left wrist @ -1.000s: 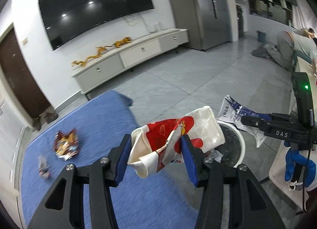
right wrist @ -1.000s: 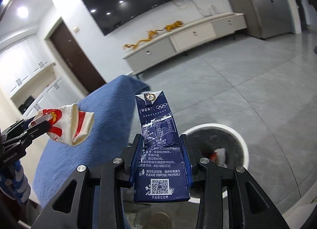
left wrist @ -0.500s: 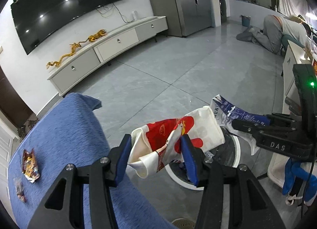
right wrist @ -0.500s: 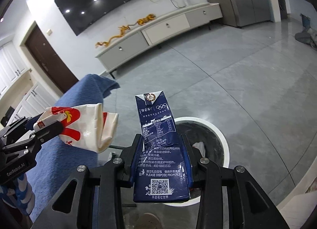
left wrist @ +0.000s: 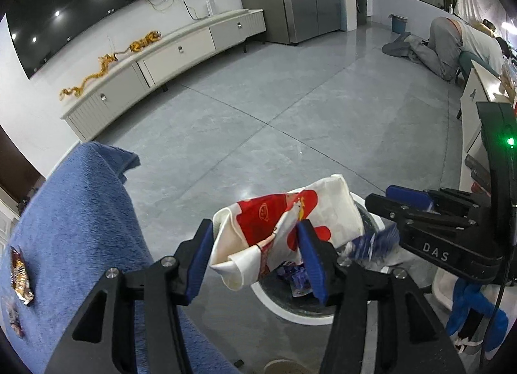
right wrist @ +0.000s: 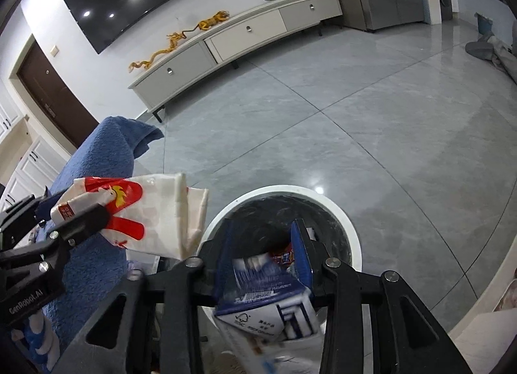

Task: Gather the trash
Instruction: 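Open both grippers to drop the bag and carton into the bin, then move both grippers back over the rug toward the bottle and chip bag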

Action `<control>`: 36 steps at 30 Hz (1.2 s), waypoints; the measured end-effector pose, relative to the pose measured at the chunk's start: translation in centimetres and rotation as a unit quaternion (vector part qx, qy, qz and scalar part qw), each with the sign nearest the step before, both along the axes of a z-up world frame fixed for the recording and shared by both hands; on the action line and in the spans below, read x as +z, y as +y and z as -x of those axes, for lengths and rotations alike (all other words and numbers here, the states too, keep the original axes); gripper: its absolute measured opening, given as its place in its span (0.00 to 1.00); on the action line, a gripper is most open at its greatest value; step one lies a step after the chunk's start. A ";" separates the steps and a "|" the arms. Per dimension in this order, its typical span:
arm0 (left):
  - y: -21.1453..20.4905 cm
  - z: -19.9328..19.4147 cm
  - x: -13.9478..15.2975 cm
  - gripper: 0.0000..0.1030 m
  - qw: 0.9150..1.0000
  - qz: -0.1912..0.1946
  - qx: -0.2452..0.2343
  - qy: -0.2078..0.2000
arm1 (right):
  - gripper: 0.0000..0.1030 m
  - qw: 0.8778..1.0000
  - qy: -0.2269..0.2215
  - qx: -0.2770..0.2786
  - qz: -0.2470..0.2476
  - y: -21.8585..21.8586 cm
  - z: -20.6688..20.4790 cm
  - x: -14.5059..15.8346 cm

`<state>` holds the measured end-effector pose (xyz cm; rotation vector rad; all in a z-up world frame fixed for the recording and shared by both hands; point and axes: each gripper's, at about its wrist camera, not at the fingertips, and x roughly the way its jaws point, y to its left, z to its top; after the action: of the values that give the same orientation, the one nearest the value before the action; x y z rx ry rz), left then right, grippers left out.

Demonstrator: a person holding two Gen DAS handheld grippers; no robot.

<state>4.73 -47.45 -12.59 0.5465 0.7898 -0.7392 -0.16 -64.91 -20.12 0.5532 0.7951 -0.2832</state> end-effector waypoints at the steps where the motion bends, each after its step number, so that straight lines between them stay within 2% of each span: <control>1: -0.1 -0.2 -0.2 0.51 1.000 0.003 0.001 0.007 | 0.35 1.000 0.001 -0.001 0.001 -0.1 -0.1 0.0; 6: -0.4 -0.7 -0.8 0.52 1.000 0.010 0.006 0.028 | 0.38 1.000 0.001 -0.008 0.004 -0.3 -0.1 0.0; 10: -0.3 -0.6 -0.4 0.54 0.999 0.017 0.007 0.029 | 0.39 1.000 0.003 -0.013 0.007 -0.3 0.6 0.1; 14: 0.1 -0.1 0.4 0.65 0.999 0.028 0.004 0.022 | 0.45 1.000 0.000 -0.019 0.010 0.1 1.4 0.8; 21: 1.8 1.0 2.4 0.66 0.999 0.046 0.002 0.010 | 0.49 0.999 -0.018 -0.032 0.023 1.0 4.2 3.2; 27: 5.1 2.6 5.1 0.66 0.997 0.066 0.019 -0.025 | 0.53 0.998 -0.037 -0.036 0.039 2.4 6.5 5.8; 29: 6.7 3.2 6.0 0.66 0.996 0.072 0.026 -0.042 | 0.61 0.997 -0.045 -0.036 0.044 2.9 7.1 6.7; 31: 8.2 3.9 6.9 0.66 0.995 0.075 0.033 -0.058 | 0.76 0.996 -0.055 -0.037 0.056 3.8 7.8 7.9; 36: 12.4 5.7 9.4 0.66 0.991 0.083 0.054 -0.092 | 0.91 0.993 -0.079 -0.034 0.084 6.0 8.9 10.8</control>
<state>-0.99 -35.07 -3.21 0.4120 0.5750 -0.6378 -9.07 -58.90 -9.36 0.4392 0.5936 -0.3620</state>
